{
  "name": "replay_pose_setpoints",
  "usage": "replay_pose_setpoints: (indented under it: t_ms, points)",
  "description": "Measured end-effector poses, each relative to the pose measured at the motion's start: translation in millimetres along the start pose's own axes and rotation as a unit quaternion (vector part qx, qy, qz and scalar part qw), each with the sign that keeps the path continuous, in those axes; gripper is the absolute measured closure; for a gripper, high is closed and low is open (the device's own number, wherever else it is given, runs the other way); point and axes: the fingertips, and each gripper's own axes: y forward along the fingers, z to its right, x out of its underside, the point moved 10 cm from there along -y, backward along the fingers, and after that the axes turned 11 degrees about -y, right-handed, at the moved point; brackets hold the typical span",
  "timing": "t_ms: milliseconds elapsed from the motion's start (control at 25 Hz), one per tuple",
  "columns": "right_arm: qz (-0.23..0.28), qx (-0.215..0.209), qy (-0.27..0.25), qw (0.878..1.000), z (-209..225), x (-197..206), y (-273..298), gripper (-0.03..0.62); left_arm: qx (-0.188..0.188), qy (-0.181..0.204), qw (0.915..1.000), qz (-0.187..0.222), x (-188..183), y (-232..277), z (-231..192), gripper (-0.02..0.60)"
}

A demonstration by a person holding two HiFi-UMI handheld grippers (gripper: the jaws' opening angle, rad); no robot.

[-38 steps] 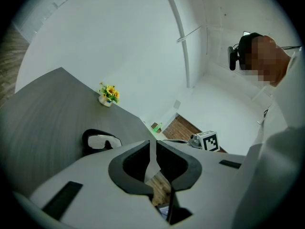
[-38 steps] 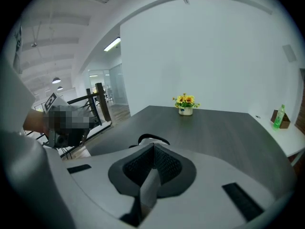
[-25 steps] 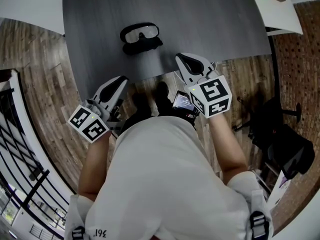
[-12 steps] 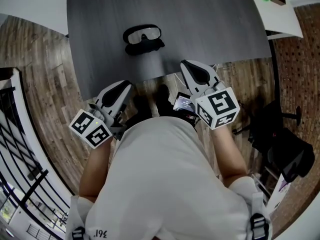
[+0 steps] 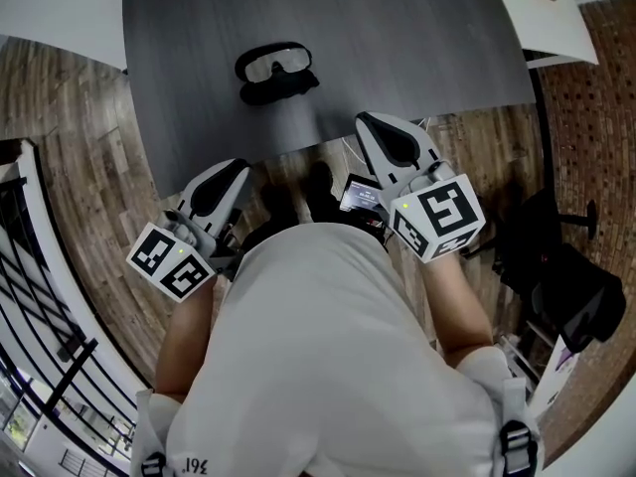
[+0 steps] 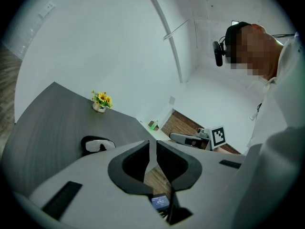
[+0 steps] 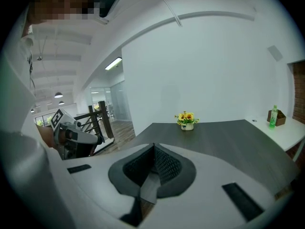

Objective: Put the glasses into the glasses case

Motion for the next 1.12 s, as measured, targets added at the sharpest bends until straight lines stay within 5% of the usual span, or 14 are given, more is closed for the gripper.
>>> replay_pose_setpoints:
  t_ms: [1120]
  points:
    - [0.019,-0.002,-0.013,1.000,4.7,-23.9,1.4,0.585,-0.004,-0.002,0.9999,0.011,-13.4,1.2,8.9,0.529]
